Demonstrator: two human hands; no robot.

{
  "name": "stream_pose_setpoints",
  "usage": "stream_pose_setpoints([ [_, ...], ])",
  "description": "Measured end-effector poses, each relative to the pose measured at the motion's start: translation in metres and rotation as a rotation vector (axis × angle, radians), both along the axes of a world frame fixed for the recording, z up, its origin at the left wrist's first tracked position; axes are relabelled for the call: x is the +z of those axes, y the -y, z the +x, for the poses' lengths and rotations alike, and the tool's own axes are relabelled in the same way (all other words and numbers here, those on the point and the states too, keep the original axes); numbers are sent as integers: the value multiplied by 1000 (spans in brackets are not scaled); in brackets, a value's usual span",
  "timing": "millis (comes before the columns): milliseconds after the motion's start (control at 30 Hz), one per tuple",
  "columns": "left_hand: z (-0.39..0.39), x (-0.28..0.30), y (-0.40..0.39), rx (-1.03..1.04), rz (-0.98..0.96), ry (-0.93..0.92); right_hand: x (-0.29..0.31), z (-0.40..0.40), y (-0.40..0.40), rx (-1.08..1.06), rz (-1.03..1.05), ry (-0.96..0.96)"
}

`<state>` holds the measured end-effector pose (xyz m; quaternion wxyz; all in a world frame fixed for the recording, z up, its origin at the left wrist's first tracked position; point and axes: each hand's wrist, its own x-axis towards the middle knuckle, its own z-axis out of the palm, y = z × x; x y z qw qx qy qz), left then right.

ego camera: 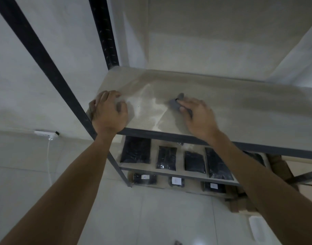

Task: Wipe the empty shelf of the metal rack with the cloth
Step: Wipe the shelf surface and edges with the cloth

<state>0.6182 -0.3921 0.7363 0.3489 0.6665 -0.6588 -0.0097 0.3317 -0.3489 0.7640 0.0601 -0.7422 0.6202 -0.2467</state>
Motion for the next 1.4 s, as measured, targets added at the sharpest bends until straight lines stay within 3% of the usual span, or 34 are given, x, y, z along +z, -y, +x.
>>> stream_pose_setpoints([
  [333,1,15,-6,-72,-6,-118,2,70,-78,271,86,250],
  [533,10,46,-28,-182,-28,-714,28,53,-78,228,-38,255],
  [767,16,47,-78,-188,-237,-466,28,44,-85,196,35,194],
  [867,37,44,-97,-110,-287,-453,33,36,-81,193,10,192],
  [967,59,59,-99,91,-370,-534,41,26,-67,189,14,211],
  [1067,68,90,-77,202,-416,-727,47,16,-43,219,50,218],
  [1233,65,134,-34,-23,-207,-961,58,10,12,256,135,289],
  [1400,49,133,-15,-75,-265,-1074,68,5,66,225,180,362],
])
